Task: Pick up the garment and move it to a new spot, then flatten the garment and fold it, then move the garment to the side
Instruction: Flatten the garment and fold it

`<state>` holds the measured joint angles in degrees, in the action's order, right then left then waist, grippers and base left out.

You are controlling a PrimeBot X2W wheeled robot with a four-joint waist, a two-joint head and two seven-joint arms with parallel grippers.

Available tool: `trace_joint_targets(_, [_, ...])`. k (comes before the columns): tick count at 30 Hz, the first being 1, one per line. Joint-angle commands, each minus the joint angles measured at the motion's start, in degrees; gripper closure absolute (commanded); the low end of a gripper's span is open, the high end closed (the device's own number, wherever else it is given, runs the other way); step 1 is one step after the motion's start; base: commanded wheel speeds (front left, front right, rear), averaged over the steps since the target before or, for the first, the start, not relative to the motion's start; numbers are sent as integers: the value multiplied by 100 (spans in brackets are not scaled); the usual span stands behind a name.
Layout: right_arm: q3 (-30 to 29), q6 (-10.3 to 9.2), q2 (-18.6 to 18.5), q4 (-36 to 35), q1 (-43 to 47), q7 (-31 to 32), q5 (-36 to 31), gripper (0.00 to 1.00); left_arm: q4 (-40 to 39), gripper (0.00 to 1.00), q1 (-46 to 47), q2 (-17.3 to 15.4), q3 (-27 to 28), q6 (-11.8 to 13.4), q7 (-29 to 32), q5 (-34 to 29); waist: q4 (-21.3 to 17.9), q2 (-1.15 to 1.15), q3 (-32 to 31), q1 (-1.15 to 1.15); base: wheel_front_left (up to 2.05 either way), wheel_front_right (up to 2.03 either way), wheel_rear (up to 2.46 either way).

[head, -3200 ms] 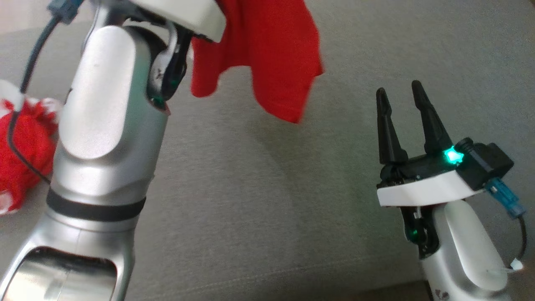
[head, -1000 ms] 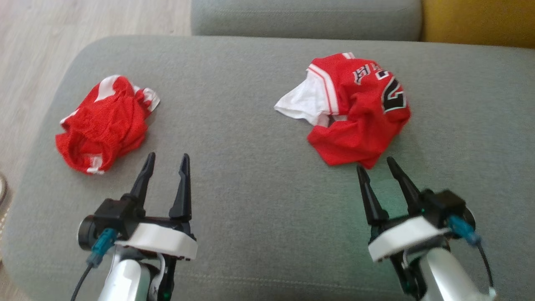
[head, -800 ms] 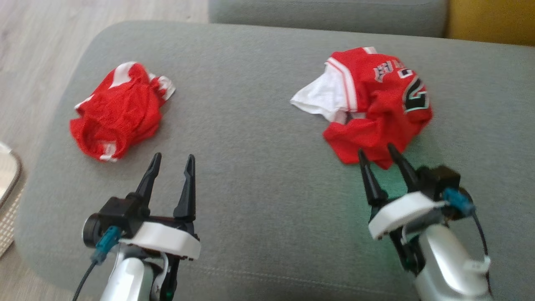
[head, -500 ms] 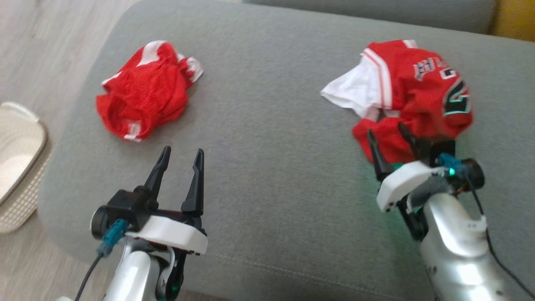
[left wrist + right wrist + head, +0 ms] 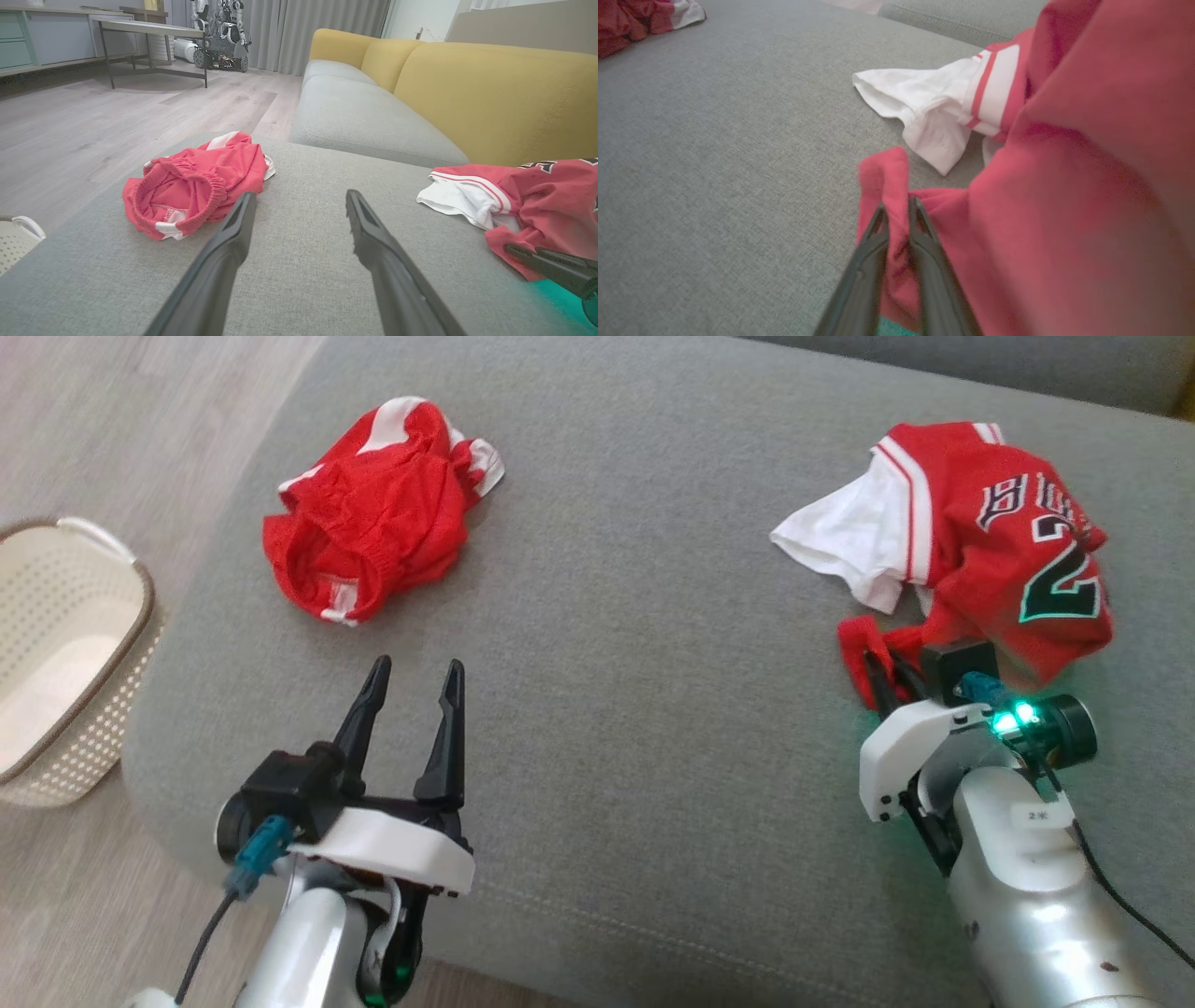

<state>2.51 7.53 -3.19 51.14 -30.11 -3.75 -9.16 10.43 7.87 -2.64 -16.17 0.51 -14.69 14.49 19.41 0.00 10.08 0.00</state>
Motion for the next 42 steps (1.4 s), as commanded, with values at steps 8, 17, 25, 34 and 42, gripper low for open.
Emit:
trace_joint_targets(8, [359,-4,32,-427,80,-396,-17,100,-157,0,119,-24,228,35,-30,52,-462,0,-416,0,0,0,0])
trace_joint_targets(17, [1417,-4,-984,-1311,310,314,109,100,-231,0,-63,-24,191,126,-30,161,-1015,0,-781,0,0,0,0])
trace_joint_targets(25, [2698,-4,-3495,-2744,137,1470,1012,100,-324,0,-35,-24,25,240,-30,296,-1236,0,-778,0,0,0,0])
trace_joint_targets(34, [2661,-4,-4108,-3678,572,2064,1504,100,-316,0,25,-24,-53,261,-30,313,-1300,0,-705,0,0,0,0])
trace_joint_targets(42, [2241,-4,-3044,-3798,1519,2014,1553,0,-250,0,95,-24,-20,216,-30,222,-1468,0,-667,0,0,0,0])
